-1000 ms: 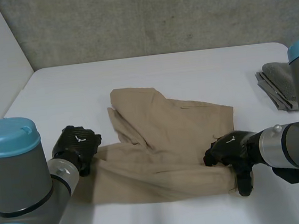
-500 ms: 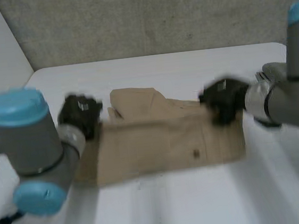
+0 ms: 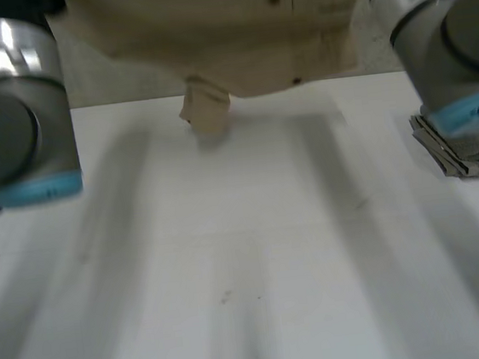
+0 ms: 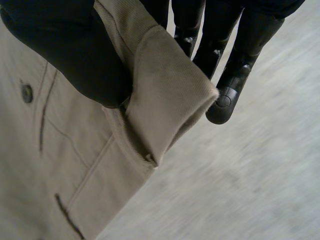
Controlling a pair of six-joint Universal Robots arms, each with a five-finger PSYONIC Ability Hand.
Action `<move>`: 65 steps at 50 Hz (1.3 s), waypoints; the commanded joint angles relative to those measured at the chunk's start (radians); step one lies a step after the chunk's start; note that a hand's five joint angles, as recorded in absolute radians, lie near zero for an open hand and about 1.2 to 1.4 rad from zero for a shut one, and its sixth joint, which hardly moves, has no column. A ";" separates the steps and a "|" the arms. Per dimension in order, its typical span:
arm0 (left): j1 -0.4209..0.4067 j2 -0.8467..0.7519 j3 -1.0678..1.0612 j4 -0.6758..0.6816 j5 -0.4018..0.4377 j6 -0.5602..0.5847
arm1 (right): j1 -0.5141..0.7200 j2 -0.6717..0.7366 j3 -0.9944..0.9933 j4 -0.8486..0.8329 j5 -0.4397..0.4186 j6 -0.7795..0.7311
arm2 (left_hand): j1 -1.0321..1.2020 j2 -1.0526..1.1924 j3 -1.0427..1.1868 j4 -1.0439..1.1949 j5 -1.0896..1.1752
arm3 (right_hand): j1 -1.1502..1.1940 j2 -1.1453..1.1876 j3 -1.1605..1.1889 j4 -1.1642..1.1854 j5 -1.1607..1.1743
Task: Fold the laundry.
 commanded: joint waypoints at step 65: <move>0.049 -0.488 0.114 -0.564 0.482 -0.143 | -0.091 -0.208 0.907 0.507 -0.127 -0.274 | -0.477 -0.539 -0.534 -0.542 -0.519 | 0.424 0.231 0.217 0.207 0.226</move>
